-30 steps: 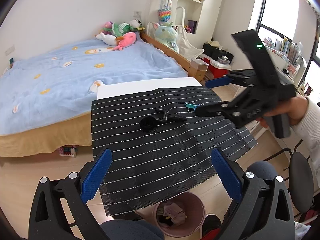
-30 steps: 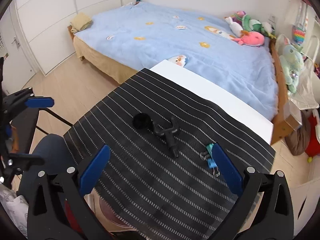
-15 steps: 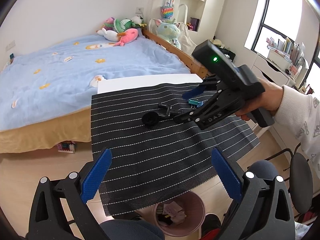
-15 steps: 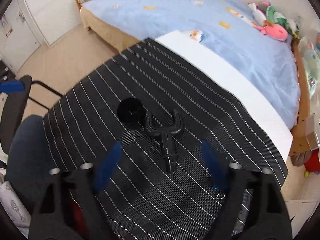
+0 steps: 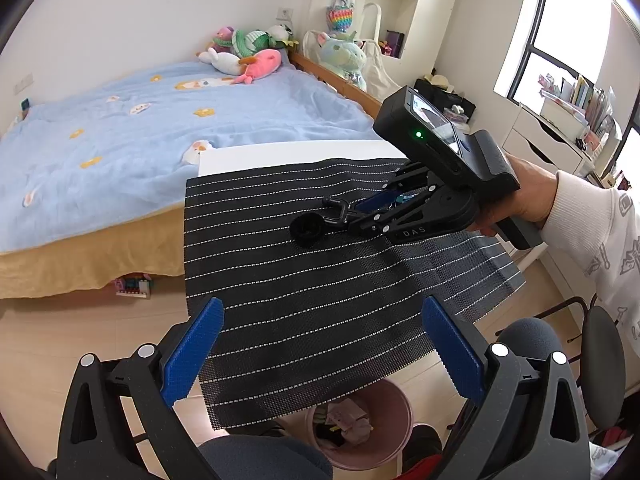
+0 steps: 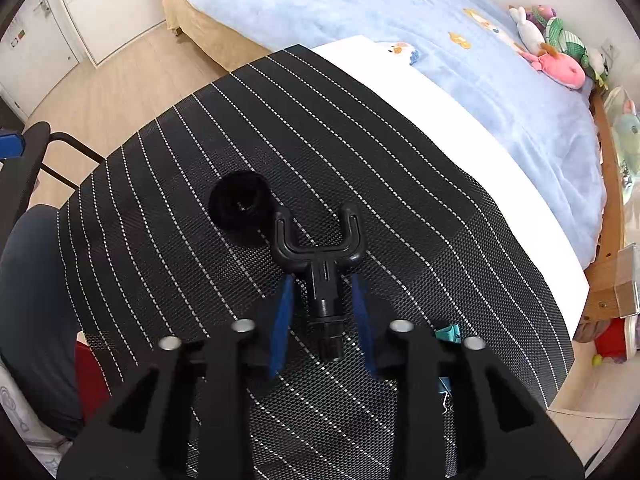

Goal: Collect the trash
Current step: 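Reach the right gripper to the black U-shaped handle and grasp it, then grasp the round black cap with the left gripper while right holds the handle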

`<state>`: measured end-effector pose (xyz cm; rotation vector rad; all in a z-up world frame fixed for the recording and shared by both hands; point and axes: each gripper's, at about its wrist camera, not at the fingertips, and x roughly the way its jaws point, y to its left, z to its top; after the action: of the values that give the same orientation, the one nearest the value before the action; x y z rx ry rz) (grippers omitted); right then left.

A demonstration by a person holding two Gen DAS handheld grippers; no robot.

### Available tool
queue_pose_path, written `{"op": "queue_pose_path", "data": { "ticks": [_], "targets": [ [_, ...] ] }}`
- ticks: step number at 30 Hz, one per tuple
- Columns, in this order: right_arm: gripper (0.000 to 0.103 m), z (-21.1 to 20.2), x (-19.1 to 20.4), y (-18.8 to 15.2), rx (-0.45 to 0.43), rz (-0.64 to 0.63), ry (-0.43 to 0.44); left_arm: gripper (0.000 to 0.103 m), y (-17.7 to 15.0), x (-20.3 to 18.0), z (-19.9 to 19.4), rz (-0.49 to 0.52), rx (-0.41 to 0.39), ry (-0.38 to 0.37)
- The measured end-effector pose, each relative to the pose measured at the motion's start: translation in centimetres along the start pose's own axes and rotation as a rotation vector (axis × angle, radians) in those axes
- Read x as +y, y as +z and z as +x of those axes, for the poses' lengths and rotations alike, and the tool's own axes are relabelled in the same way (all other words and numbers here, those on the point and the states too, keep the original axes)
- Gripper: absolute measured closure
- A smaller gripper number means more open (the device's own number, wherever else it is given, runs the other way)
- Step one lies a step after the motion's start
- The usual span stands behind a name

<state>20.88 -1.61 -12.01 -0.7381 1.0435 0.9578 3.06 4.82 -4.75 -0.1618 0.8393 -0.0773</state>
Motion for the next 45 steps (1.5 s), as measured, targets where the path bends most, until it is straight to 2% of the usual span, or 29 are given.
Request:
{"op": "queue_pose_path", "data": {
  "ticks": [3,11,25,35,45],
  "targets": [
    [0.087,0.0,0.2,0.1,0.005,-0.014,-0.016,0.008,0.0,-0.1,0.1,0.000,0.001,-0.001],
    [0.087,-0.3,0.2,-0.3,-0.010,0.008,-0.015,0.008,0.2,-0.2,0.2,0.005,0.001,-0.001],
    [0.087,-3.8,-1.1,-1.7,-0.105,0.139,0.034,0.008,2.5,-0.4,1.9,0.061,0.013,0.008],
    [0.087,-6.0,-1.8,-2.9,-0.134,0.175,0.046,0.008,5.2,-0.5,4.8,0.124,0.065,0.034],
    [0.087,-6.8,-3.2,-3.8,-0.137,0.204,0.044,0.008,7.4,0.0,9.5,0.144,0.165,0.027]
  ]
}}
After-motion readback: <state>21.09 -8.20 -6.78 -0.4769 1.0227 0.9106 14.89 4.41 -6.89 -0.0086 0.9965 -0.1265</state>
